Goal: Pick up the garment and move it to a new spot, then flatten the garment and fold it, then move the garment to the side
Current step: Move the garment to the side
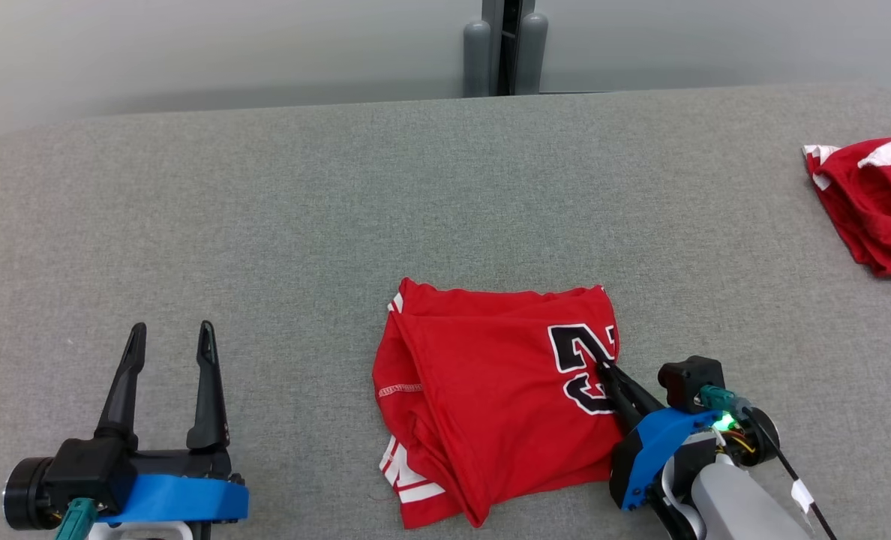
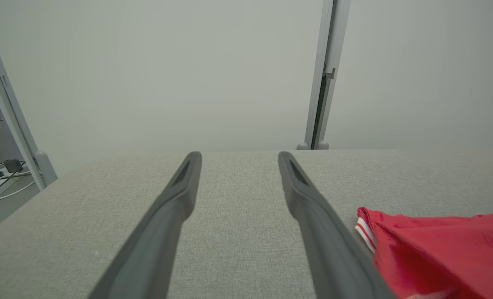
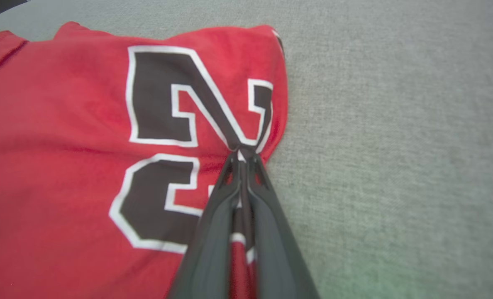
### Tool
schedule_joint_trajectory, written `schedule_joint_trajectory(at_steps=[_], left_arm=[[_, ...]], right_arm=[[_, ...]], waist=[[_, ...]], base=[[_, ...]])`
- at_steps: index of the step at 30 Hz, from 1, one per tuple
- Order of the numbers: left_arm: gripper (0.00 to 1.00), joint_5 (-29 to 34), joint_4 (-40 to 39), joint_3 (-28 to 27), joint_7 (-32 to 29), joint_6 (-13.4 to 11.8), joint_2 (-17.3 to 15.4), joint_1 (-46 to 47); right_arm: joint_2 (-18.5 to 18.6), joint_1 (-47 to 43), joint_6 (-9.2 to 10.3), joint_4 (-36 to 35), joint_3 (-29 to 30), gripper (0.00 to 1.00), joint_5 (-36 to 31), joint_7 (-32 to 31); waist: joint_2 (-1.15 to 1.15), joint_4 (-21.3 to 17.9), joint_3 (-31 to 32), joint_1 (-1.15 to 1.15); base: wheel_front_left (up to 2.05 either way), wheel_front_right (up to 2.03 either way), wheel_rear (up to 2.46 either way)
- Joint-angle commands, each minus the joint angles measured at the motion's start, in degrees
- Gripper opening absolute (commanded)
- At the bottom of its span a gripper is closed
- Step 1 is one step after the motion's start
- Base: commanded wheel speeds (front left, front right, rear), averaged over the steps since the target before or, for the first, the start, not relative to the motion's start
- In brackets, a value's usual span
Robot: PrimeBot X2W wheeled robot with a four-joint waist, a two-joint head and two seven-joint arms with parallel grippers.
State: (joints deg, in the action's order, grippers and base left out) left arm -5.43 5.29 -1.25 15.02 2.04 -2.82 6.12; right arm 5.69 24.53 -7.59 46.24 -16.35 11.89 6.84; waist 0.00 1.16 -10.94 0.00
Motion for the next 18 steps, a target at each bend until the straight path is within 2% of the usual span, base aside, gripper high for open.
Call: schedule_joint_trajectory(at_steps=[1, 9, 18], left_arm=[[1.0, -0.2, -0.2, 0.0, 0.2, -0.3, -0.2, 0.7], [1.0, 0.0, -0.9, -0.4, 0.2, 0.0, -0.2, 1.5], [1.0, 1.0, -2.5, -0.4, 0.2, 0.7, -0.2, 4.3]], right_arm=[[1.0, 0.4, 0.2, 1.1, 0.2, 0.0, 0.1, 0.1], [3.8, 3.6, 0.17, -0.7, 2.5, 0.0, -0.7, 4.1], [8.2, 5.6, 0.15, -4.9, 5.7, 0.0, -2.1, 4.8]], waist=[[0.0, -0.3, -0.3, 0.0], [0.0, -3.1, -2.4, 0.0], [0.0, -9.5, -7.3, 0.0]], base=[[0.0, 0.0, 0.0], [0.0, 0.0, 0.0], [0.0, 0.0, 0.0]])
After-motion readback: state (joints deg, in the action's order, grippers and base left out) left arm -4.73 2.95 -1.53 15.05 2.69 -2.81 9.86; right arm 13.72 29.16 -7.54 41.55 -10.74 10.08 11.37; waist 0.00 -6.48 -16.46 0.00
